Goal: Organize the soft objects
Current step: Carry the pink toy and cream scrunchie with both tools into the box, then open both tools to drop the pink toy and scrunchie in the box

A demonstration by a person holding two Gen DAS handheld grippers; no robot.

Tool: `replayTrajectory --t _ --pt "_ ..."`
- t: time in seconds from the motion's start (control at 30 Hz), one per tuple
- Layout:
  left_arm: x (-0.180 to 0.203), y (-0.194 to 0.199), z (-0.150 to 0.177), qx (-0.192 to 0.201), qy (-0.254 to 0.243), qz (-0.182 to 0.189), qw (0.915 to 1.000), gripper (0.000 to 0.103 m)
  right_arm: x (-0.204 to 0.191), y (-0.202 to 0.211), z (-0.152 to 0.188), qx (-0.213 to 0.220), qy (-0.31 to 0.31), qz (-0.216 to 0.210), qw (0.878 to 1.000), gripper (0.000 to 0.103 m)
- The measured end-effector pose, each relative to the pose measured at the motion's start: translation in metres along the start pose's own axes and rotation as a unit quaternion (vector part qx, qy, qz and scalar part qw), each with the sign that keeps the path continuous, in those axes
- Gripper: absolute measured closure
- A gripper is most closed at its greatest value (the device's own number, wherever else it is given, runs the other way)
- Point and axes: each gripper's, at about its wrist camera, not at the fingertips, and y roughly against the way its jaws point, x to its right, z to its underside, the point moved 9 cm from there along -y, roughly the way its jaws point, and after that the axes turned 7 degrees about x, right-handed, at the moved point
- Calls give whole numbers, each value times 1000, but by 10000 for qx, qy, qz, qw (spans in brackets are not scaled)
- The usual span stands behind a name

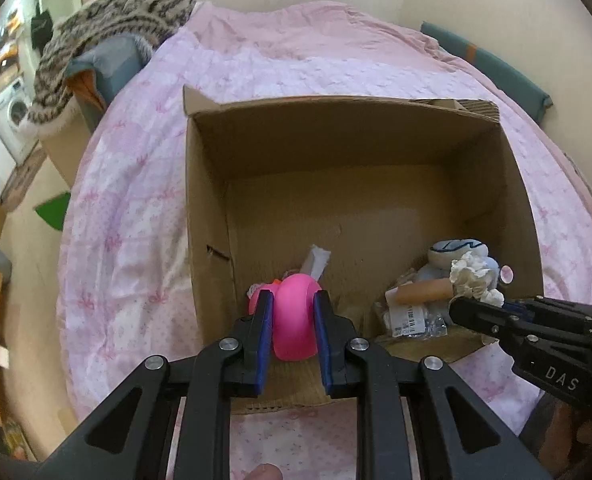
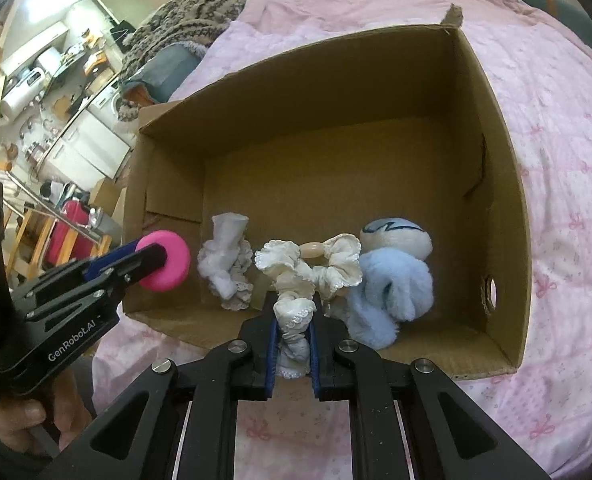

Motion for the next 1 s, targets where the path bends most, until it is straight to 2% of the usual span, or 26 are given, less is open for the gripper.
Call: replayTrajectory --t 0.17,0.37,0.43,0.63,0.7,0.73,0.77,0.83,0.9,1.0 --pt "-2 -1 2 -33 25 -23 10000 85 0 -4 2 -3 -40 24 10000 89" --pt "-3 6 -4 157 44 -38 9999 85 -1 -2 3 66 -20 46 10000 89" --pt "-4 7 -5 199 -20 -154 9997 85 0 -1 3 74 -62 24 10000 89" --pt "-5 10 -7 247 11 -146 9996 83 7 3 0 106 -280 -69 9995 81" --pt "-5 12 -8 282 21 -137 9995 76 6 4 -2 134 -309 -125 9994 76" --pt "-5 13 -9 302 25 -150 9994 66 6 5 -2 144 -320 -143 9993 70" --pt "-5 15 -10 329 38 -168 9993 52 6 5 -2 152 -332 -142 9992 55" --pt "-6 21 -13 456 101 -172 9988 42 6 7 -4 227 -342 -126 9991 27" --pt "-5 27 -15 545 84 -181 9983 41 5 14 -9 419 -338 -74 9985 25" --pt "-8 36 -18 641 76 -262 9976 31 6 24 -17 642 -371 -84 9972 24"
